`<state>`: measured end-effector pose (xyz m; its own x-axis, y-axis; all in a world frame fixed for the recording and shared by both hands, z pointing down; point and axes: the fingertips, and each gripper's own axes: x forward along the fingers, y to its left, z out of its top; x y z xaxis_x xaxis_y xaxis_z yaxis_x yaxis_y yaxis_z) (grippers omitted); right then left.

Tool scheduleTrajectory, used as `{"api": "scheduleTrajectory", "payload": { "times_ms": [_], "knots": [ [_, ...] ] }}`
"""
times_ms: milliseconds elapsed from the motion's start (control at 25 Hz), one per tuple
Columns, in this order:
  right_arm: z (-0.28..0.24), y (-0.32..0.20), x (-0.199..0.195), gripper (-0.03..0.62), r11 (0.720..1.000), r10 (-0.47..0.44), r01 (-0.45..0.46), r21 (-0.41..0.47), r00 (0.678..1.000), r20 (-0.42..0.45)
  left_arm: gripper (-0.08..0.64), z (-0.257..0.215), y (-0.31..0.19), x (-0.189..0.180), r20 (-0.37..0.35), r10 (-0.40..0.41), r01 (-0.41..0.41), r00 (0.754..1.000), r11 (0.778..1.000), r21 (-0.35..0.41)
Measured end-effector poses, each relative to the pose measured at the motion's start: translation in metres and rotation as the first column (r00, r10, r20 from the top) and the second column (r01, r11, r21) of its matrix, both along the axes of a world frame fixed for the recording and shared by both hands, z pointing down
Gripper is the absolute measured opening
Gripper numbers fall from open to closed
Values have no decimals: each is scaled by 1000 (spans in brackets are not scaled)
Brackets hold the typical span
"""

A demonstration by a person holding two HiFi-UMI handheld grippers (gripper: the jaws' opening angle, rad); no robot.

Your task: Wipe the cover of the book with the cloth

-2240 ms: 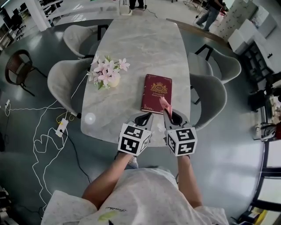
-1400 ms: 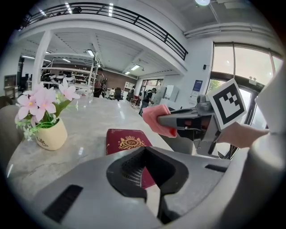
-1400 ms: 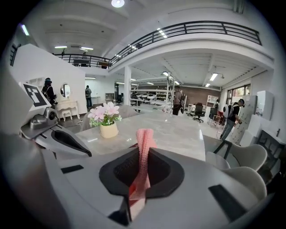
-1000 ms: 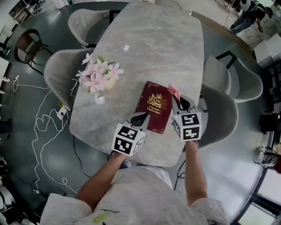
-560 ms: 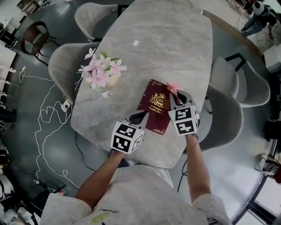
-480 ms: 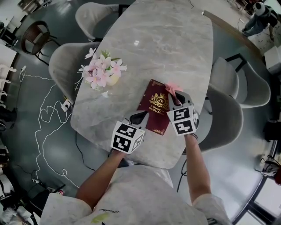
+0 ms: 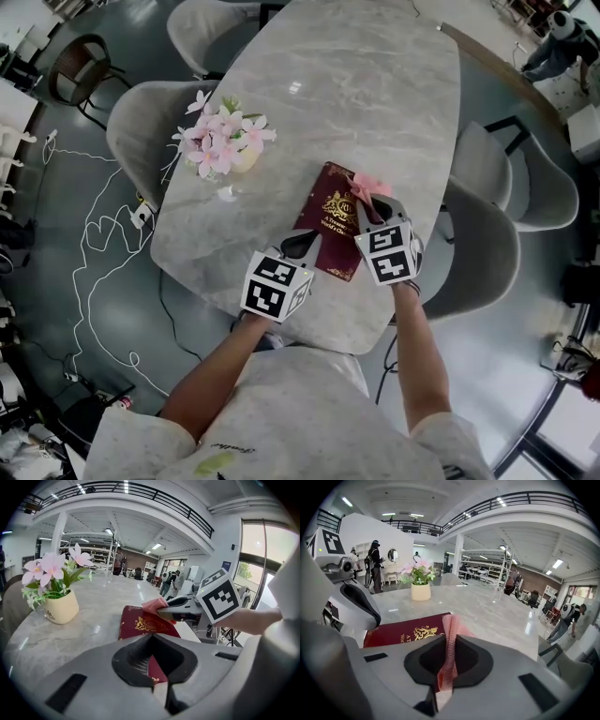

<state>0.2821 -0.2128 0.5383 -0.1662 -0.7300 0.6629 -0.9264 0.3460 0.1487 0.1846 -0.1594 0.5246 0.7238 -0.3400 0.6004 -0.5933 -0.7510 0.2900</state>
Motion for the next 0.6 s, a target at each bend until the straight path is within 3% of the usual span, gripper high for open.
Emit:
{"api": "scheduleTrajectory", "payload": {
  "times_ms": [600],
  "knots": [
    [0,22,-24,18,999,31,-30,-17,999,12,8,-7,13,-19,-13,28,-28,1000,1000,5]
  ]
}}
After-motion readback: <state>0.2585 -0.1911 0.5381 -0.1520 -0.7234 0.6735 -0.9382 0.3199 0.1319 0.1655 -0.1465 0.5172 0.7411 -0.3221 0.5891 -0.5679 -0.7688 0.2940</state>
